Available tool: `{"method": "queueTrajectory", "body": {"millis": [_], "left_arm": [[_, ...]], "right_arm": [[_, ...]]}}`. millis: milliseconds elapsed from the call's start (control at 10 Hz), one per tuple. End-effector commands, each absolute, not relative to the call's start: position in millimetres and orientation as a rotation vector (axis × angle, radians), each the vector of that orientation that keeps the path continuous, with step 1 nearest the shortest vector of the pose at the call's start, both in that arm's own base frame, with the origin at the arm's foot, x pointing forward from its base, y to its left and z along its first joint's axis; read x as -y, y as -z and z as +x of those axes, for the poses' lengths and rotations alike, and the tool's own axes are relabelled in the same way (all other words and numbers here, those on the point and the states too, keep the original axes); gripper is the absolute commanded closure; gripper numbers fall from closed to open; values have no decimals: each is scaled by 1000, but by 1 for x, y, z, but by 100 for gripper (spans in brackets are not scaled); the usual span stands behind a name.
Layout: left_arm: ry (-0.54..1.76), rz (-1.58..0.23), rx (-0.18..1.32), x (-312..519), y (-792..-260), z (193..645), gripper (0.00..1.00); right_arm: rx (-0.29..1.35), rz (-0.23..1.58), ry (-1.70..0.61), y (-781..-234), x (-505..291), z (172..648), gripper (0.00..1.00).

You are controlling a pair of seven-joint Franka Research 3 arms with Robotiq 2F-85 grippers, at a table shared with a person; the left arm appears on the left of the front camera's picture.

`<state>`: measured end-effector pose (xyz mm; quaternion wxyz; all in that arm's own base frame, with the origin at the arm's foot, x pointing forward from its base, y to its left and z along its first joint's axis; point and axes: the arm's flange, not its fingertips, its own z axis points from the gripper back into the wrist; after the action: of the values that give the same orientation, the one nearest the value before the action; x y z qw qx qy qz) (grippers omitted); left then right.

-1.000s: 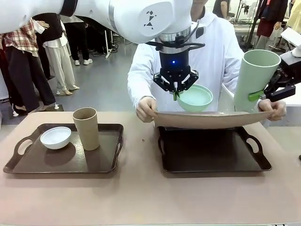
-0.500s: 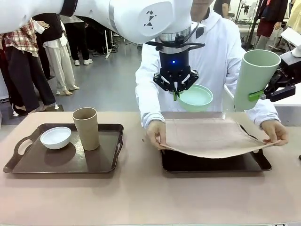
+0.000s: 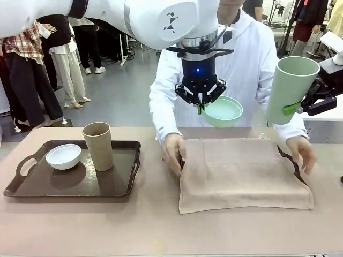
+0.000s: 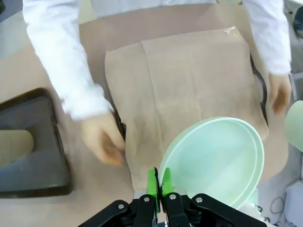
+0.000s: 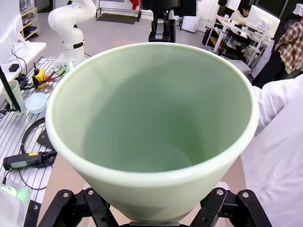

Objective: Set up a tray with a mat and arrange the tableware.
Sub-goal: Place the Picnic Bowl and Reusable plastic cup back onto the Handle tray in front of the human's position.

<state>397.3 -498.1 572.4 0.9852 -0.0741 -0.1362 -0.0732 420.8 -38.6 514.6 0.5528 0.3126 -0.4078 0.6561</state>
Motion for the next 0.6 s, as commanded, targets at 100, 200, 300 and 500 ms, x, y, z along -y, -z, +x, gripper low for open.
{"method": "queueTrajectory", "body": {"millis": [100, 200, 300, 500], "left_arm": [[152, -149, 278, 498, -575, 398, 100], [152, -149, 278, 498, -575, 398, 100], [152, -149, 278, 498, -575, 398, 100], [152, -149, 278, 498, -575, 398, 100]], "right_arm": [[963, 736, -1554, -516, 39, 423, 20], [963, 736, -1554, -516, 39, 423, 20], [963, 736, -1554, -516, 39, 423, 20], [963, 736, -1554, -516, 39, 423, 20]]}}
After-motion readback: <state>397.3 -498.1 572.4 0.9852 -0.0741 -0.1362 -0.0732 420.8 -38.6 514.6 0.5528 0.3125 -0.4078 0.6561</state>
